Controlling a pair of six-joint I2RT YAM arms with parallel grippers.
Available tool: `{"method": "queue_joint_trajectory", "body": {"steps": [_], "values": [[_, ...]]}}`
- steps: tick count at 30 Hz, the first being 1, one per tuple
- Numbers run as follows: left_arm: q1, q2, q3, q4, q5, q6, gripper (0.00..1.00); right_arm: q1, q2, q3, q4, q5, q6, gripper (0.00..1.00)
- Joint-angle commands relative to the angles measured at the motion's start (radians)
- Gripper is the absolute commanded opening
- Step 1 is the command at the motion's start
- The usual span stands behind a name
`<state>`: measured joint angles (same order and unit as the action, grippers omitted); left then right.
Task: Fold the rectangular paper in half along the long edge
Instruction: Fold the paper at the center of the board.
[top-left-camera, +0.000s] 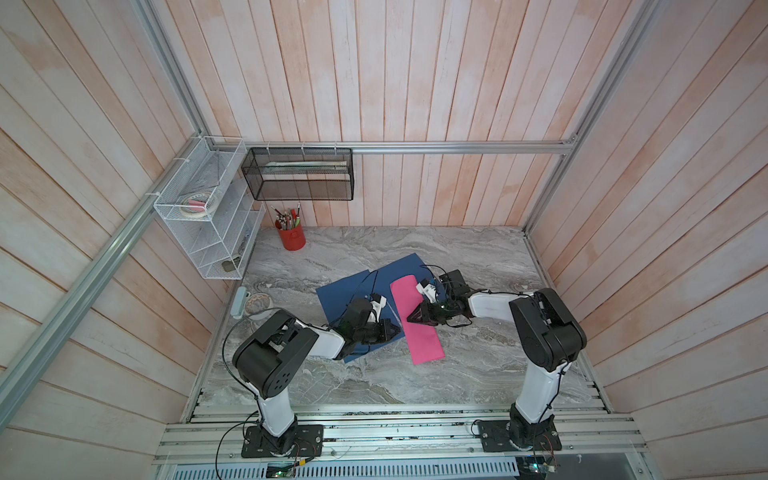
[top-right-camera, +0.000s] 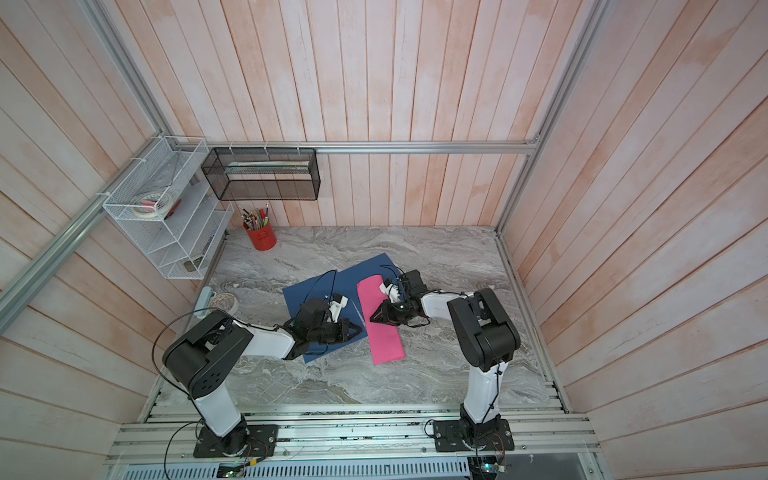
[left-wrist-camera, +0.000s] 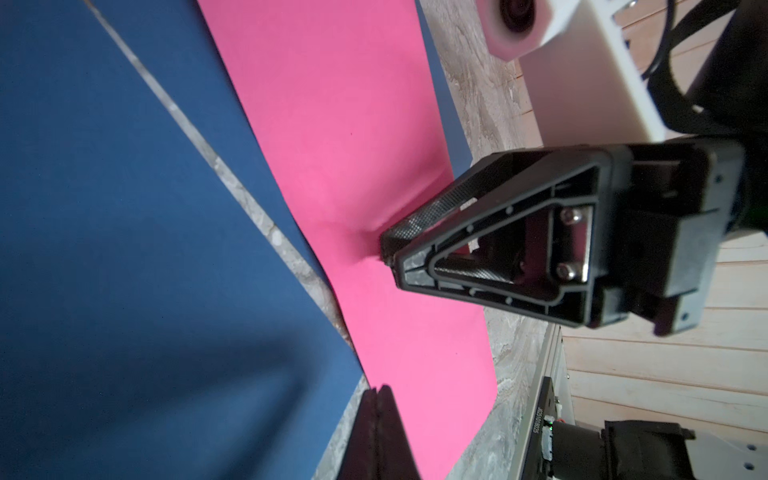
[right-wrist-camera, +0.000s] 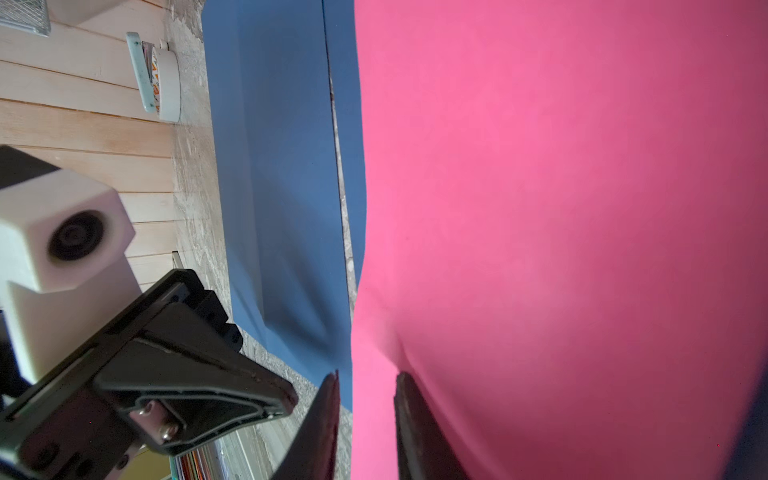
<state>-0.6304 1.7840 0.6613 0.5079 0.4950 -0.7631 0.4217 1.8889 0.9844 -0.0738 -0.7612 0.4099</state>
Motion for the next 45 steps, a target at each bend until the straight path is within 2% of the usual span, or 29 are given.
{"method": "queue_joint_trajectory", "body": {"steps": [1,11,45], "values": [[0.001,0.018,0.033,0.000,0.024,0.016,0.00,0.000,-0.002,0.018,-0.016,-0.013,-0.020,0.26],[-0.004,0.038,0.049,0.026,0.042,-0.002,0.00,-0.031,-0.023,0.003,0.052,-0.066,0.026,0.26],[-0.027,0.080,0.092,-0.003,0.039,0.004,0.00,-0.049,0.021,0.030,-0.074,-0.095,-0.096,0.26]]}}
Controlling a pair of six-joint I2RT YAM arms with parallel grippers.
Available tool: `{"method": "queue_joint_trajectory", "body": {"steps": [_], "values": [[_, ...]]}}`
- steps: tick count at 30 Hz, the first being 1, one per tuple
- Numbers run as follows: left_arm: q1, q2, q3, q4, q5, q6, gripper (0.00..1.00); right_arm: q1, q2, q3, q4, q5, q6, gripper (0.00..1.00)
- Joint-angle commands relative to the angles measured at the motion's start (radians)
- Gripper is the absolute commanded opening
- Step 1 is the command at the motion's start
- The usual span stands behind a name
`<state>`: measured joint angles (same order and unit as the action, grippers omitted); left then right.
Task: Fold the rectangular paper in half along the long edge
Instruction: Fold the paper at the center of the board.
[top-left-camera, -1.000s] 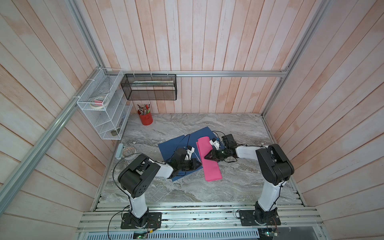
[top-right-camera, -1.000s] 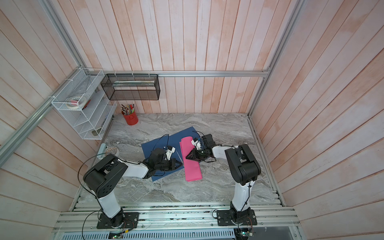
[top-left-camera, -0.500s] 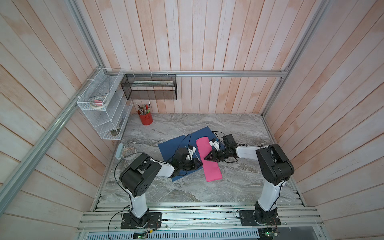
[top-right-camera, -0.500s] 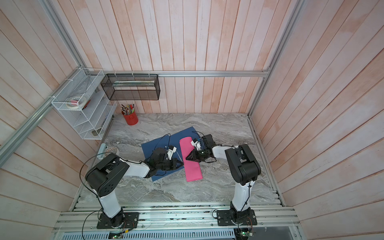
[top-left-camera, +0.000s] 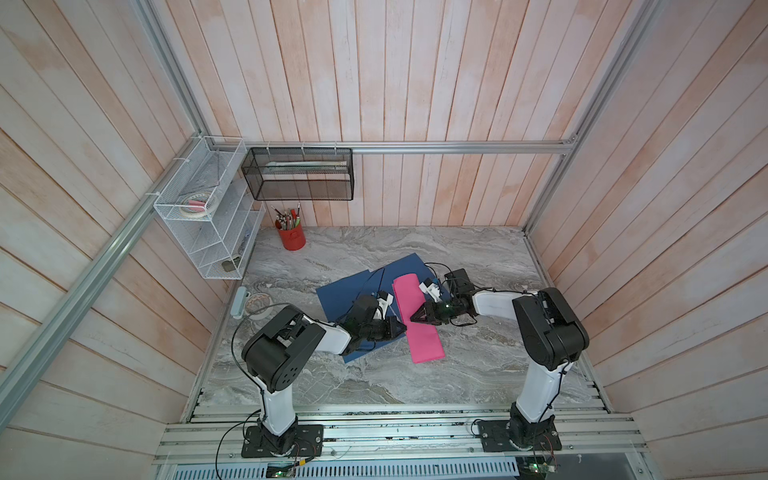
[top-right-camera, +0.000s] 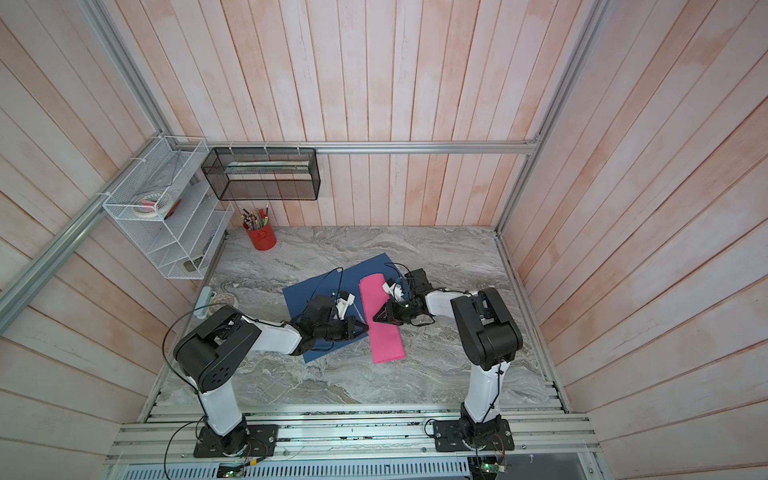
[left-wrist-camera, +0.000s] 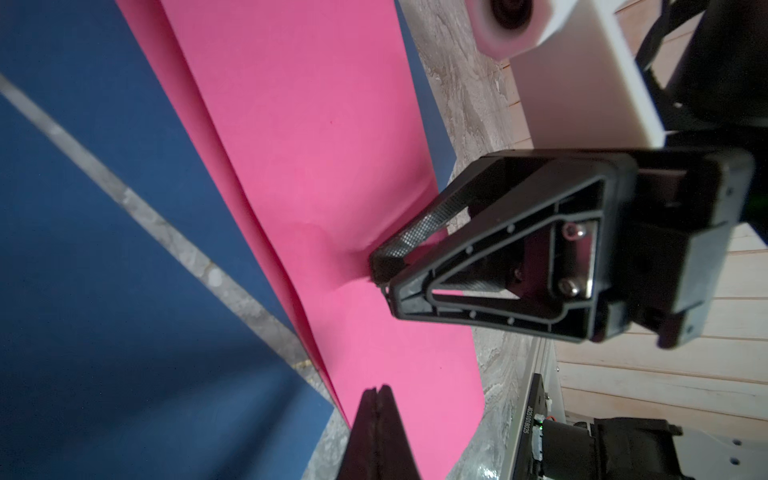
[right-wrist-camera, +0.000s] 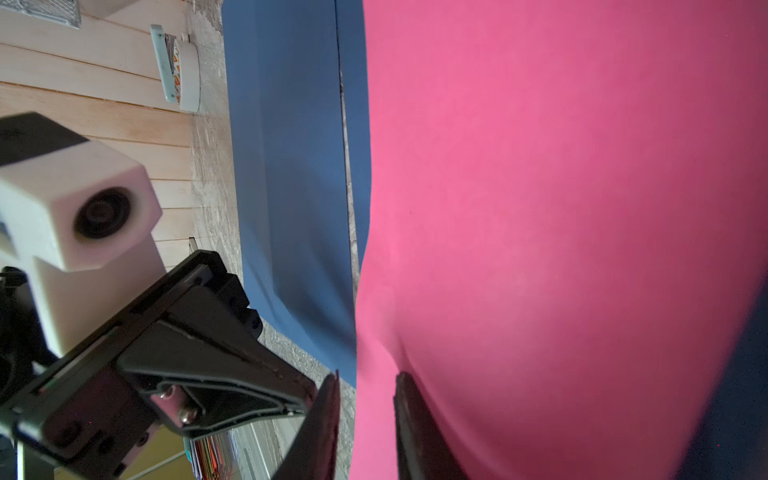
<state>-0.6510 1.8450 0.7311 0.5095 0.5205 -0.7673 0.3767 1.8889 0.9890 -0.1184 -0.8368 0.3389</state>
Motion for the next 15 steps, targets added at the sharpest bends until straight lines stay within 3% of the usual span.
{"method": "queue_joint_trajectory", "body": {"steps": [1,15], "values": [[-0.007,0.019,0.024,-0.007,0.013,0.010,0.00,-0.004,0.021,0.024,-0.030,-0.019,-0.026,0.26],[-0.010,0.036,0.037,-0.012,0.012,0.009,0.00,-0.003,0.050,0.034,-0.045,-0.019,-0.044,0.26]]}}
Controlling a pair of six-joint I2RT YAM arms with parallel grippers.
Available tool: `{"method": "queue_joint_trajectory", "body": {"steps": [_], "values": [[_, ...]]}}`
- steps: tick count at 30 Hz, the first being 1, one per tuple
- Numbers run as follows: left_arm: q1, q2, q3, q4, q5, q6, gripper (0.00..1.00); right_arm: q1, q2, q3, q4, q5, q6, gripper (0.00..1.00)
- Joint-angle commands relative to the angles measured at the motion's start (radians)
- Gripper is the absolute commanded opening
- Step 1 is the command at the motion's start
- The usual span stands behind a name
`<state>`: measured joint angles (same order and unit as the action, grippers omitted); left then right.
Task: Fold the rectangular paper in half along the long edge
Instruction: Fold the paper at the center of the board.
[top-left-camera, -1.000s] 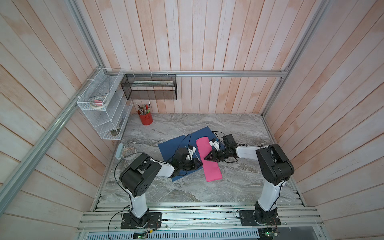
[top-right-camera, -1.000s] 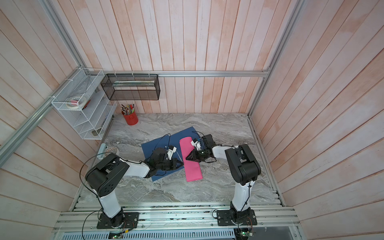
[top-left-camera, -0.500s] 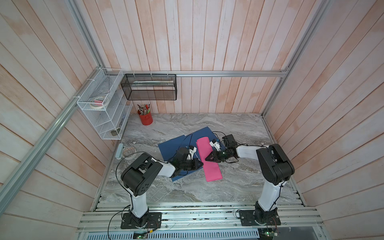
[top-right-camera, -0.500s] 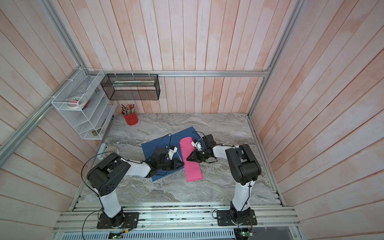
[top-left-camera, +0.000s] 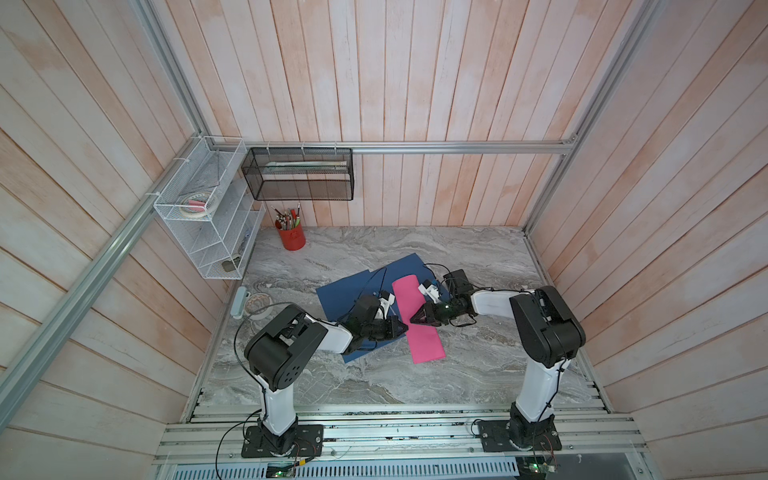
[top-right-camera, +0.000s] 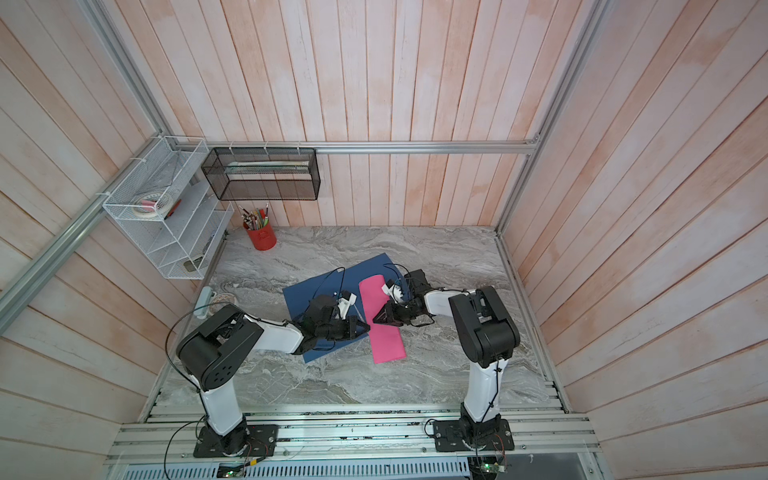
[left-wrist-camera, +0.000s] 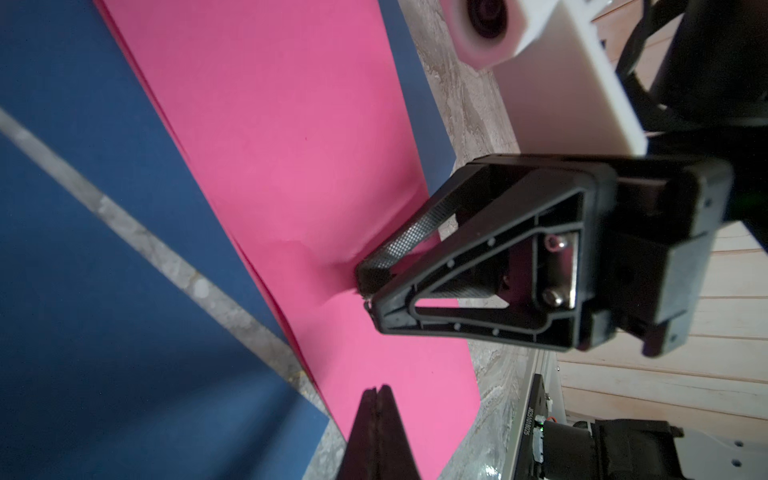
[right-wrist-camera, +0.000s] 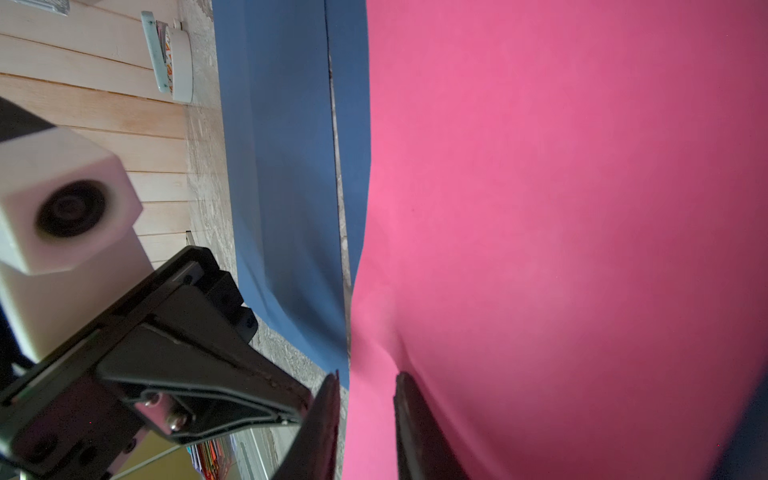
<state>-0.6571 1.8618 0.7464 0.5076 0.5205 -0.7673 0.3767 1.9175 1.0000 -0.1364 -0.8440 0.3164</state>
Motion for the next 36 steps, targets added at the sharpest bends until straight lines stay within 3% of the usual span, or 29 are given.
{"method": "queue_joint_trajectory", "body": {"steps": [1,36], "values": [[-0.004,0.020,0.023,-0.011,0.012,0.011,0.00,-0.003,0.021,0.023,-0.026,-0.011,-0.023,0.26],[-0.009,0.111,0.063,-0.049,-0.015,-0.001,0.00,-0.003,0.039,-0.004,0.017,-0.021,0.003,0.25]]}}
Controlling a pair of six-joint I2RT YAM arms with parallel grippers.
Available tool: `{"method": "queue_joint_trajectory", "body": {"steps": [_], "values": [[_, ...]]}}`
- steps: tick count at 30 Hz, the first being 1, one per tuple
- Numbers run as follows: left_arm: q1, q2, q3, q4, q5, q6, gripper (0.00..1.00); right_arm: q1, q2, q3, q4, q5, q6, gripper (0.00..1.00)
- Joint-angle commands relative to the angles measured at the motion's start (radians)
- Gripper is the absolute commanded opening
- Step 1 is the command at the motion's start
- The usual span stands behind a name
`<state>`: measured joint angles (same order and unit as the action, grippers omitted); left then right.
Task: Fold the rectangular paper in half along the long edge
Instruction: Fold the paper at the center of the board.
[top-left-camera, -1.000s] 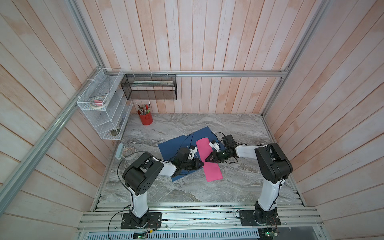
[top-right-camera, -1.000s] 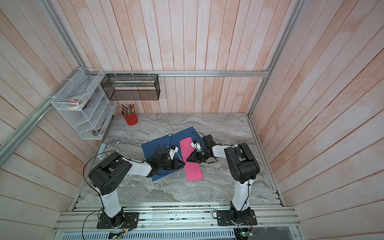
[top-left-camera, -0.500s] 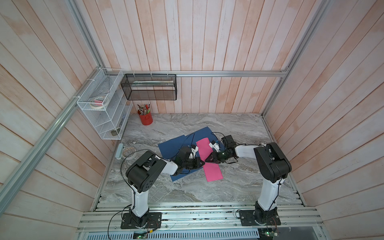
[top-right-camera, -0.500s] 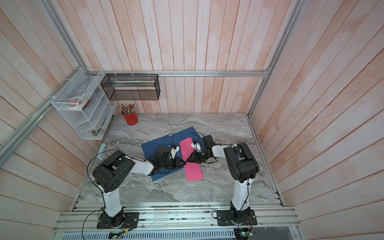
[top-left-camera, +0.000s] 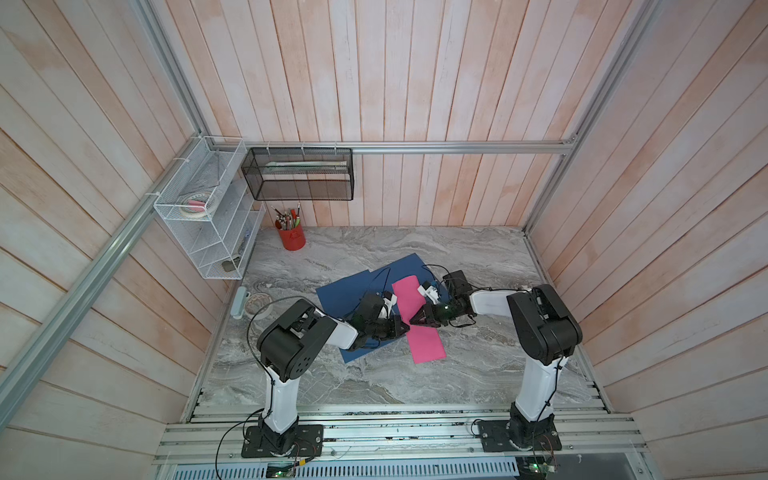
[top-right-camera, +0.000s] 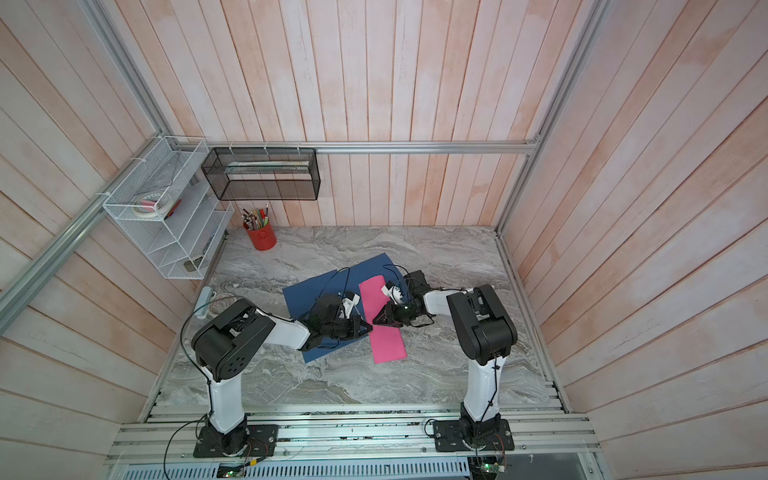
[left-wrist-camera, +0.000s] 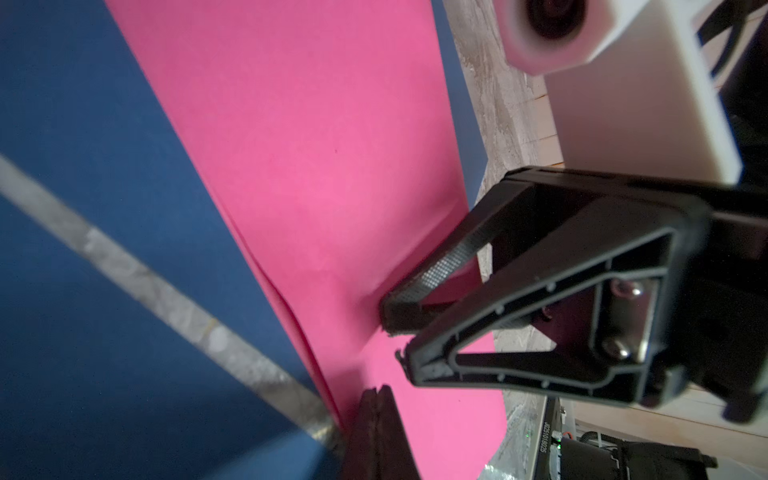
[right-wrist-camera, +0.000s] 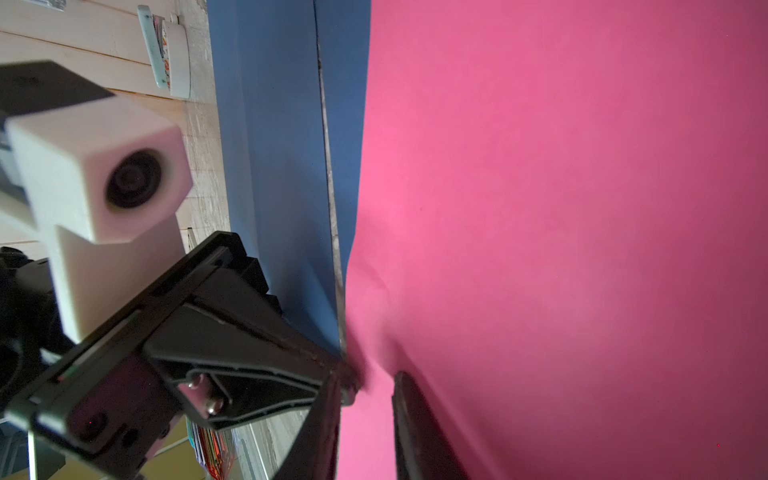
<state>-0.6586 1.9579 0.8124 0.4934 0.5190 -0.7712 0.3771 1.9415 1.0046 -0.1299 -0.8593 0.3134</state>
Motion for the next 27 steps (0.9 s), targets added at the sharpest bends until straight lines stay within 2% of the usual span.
{"method": "queue_joint_trajectory", "body": {"steps": [1,8,21,27], "values": [[-0.007,0.013,-0.008,-0.037,-0.017,0.000,0.00,-0.005,0.006,-0.015,0.024,-0.011,0.014,0.24],[-0.007,0.022,-0.023,-0.056,-0.040,-0.008,0.00,-0.053,-0.020,-0.024,0.066,-0.044,0.052,0.17],[-0.008,0.030,-0.032,-0.054,-0.036,-0.010,0.00,-0.158,-0.014,-0.074,0.068,0.008,0.088,0.00],[-0.009,0.030,-0.038,-0.052,-0.036,-0.011,0.00,-0.226,-0.024,-0.105,0.042,0.058,0.096,0.00]]}}
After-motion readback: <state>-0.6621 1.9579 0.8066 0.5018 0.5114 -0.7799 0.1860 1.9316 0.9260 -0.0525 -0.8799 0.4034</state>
